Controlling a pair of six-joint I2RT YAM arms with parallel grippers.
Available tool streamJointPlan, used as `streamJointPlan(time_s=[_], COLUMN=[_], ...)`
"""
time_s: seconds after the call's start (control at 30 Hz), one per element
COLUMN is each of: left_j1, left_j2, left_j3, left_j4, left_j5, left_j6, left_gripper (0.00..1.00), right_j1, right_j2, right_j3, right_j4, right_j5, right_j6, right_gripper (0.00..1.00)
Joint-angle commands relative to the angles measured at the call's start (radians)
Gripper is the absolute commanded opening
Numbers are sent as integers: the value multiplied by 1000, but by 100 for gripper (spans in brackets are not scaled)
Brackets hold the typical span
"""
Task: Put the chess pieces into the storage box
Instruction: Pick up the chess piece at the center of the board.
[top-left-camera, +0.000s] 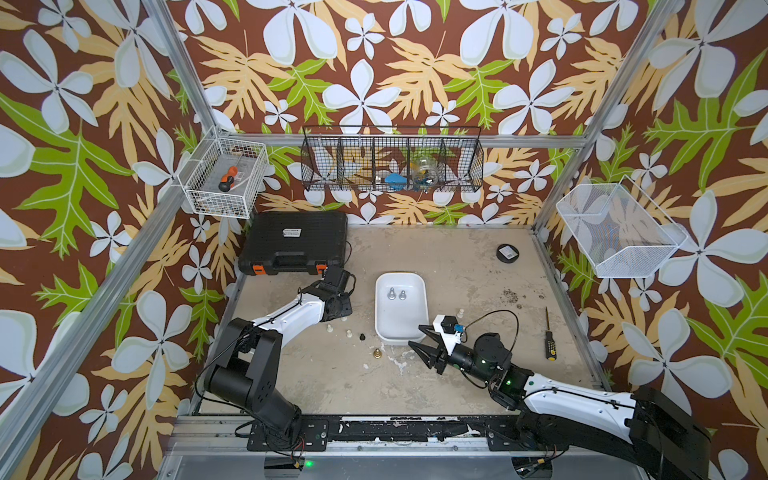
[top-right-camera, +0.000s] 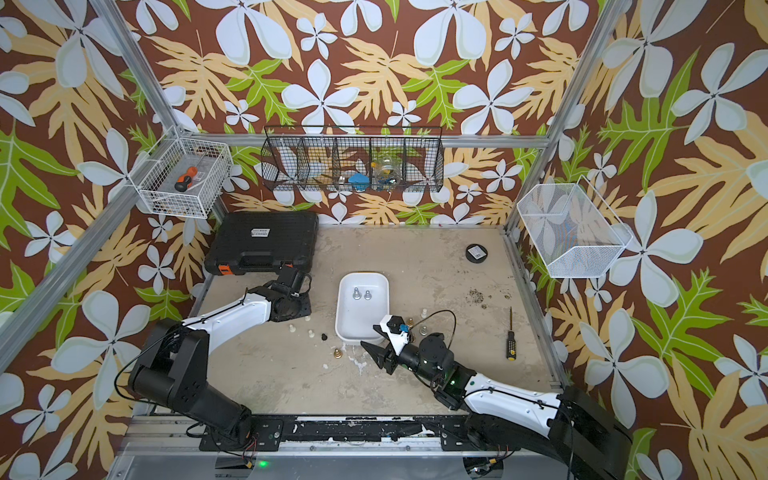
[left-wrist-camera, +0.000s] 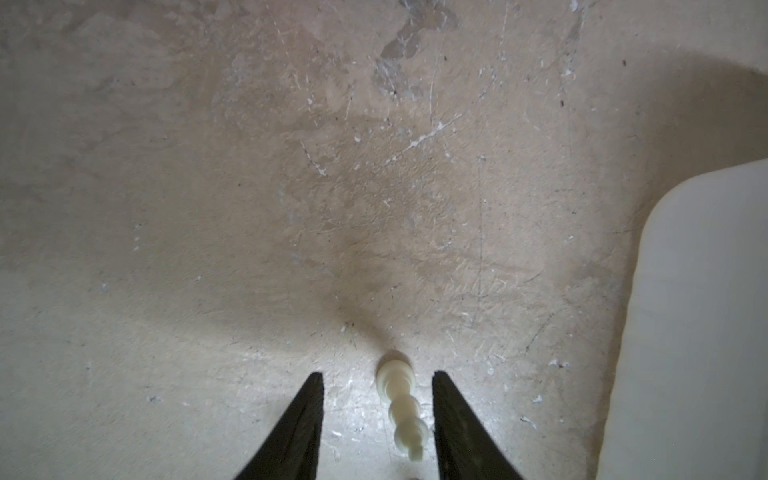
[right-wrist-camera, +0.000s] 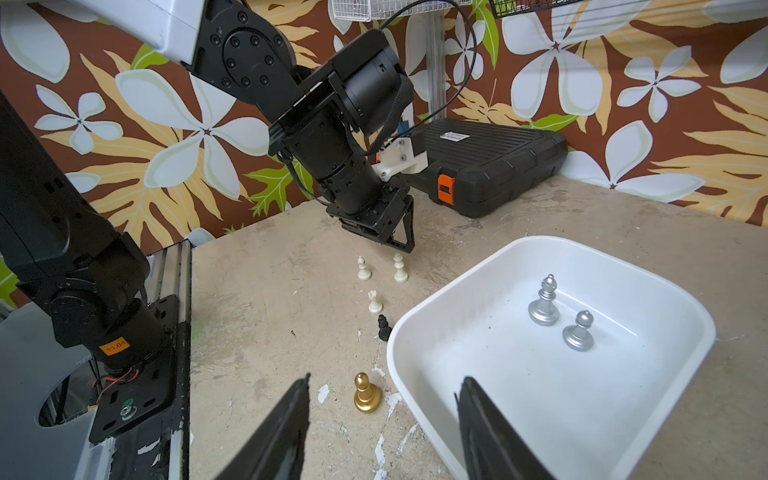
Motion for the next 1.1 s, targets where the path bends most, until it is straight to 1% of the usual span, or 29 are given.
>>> streamJointPlan(time_s=[0.0, 0.17, 0.3, 0.4, 0.5, 0.57, 0.7, 0.77, 0.9, 1.03, 1.07], left_j1=[-12, -22, -25, -27, -27, -27, -27, -28, -34, -36, -37], left_j2=[14, 40, 52, 55, 62, 66, 72, 74, 73, 77, 75], left_j3=[7, 12, 10, 2, 0, -1, -1, 0, 1, 3, 3], left_j4=[20, 33, 39, 48, 50, 53, 58, 58, 58, 53, 53], left_j5=[-7, -7, -8, -13, -14, -16, -19, -19, -28, -28, -29], left_j6=[12, 10, 8, 5, 8, 9, 11, 11, 11, 13, 12], left_gripper=[45, 44, 41, 36, 35, 32, 30, 25, 21, 12, 12], right_j1=[0, 0, 0, 0, 0, 0, 0, 0, 0, 1, 0], right_j2=[9, 6, 4, 6, 6, 5, 4, 4, 4, 4, 4], right_j3=[11, 9, 8, 11, 11, 10, 11, 11, 12, 11, 11], right_j4=[19, 19, 19, 17, 15, 15, 13, 14, 12, 13, 13], right_j5=[-6, -7, -4, -2, -2, -1, 2, 4, 7, 9, 8], right_j6=[-10, -11, -11, -11, -11, -11, -11, -11, -13, -12, -13], right_gripper=[58, 58, 59, 58, 58, 58, 58, 58, 58, 58, 58])
